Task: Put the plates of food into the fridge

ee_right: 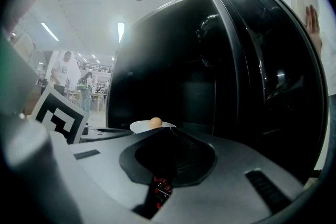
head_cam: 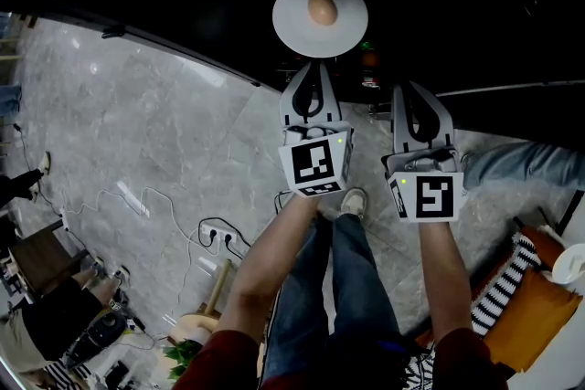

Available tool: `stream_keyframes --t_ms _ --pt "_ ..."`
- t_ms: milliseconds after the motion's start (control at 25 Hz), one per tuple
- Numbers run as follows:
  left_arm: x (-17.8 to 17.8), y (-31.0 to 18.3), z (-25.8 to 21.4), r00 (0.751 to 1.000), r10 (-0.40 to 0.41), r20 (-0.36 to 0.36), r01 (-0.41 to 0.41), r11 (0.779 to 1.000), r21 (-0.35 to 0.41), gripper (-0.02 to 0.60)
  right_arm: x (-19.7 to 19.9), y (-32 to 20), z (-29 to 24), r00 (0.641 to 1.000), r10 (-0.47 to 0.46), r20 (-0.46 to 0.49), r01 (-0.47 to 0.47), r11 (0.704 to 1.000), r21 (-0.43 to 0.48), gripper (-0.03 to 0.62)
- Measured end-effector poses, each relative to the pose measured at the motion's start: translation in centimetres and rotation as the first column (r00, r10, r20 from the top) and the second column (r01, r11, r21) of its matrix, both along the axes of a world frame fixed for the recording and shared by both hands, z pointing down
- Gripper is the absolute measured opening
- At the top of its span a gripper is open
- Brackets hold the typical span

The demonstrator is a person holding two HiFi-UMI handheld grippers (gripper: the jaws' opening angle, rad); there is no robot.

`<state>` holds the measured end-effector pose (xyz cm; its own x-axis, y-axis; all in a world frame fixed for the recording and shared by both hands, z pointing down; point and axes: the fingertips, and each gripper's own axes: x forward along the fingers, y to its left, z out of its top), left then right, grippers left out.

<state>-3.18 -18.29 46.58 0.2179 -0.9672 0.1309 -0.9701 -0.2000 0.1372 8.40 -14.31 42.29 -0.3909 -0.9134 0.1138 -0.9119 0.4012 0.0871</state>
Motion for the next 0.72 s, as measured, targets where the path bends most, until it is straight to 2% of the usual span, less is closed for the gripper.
stream_keyframes --t_ms 200,720 --pt "0.5 -0.1 0.0 0.999 0.017 0.047 -0.017 1.000 0.010 0.006 0.0 -0.1 0.1 1.000 -0.003 0.001 0.003 1.000 -0.003 0.011" --pt "0.3 -1.1 -0.3 0.998 0.023 0.059 -0.024 1.000 0.008 0.006 -0.5 -0.3 -0.5 1.000 0.003 0.014 -0.003 1.000 0.002 0.011"
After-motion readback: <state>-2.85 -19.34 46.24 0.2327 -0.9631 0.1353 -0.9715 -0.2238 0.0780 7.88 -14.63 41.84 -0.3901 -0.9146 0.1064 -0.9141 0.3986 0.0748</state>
